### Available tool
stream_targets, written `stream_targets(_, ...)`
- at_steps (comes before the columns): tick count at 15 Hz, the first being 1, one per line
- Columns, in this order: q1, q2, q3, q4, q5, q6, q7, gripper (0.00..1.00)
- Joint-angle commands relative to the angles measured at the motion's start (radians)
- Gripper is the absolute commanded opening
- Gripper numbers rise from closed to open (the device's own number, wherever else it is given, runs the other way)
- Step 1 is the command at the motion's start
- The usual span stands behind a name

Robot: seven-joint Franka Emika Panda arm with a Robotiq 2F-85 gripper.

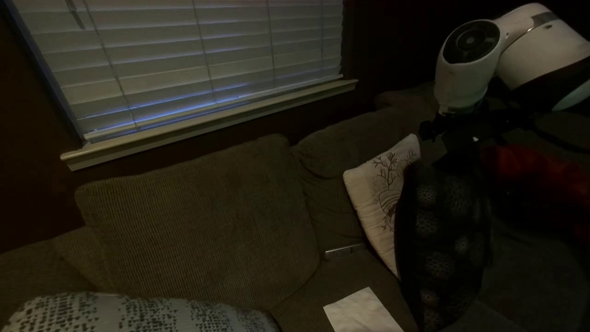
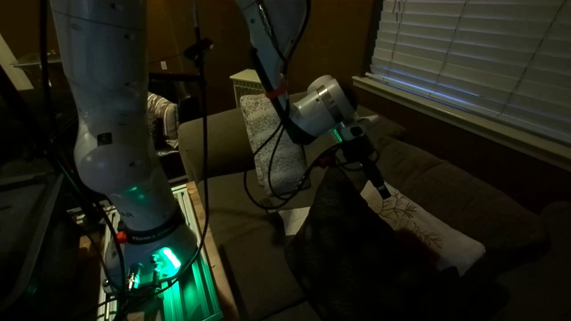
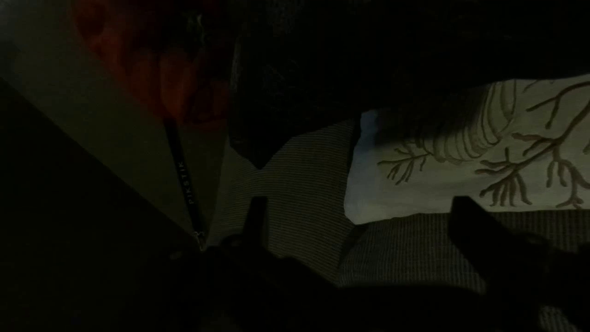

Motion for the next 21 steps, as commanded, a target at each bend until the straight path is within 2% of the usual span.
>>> stream_targets(1,-0.052,-0.003,0.055,0.002,-0.005,-0.012,0.002,1.00)
stream_targets(4,-0.056,-0.008,0.056,0.000,0.009,0.000,0.005,1.00)
stream_targets(9,-0.136,0.013,0.089,0.050,0.245,0.090,-0.061,1.00)
stream_targets(13,-0.173,0.055,0.090,0.119,0.440,0.171,-0.179,1.00)
stream_targets(17,-0.168,0.125,0.089,0.215,0.684,0.126,-0.346,1.00)
stream_targets(21,-0.132,0.216,0.064,0.340,0.854,0.073,-0.464,1.00)
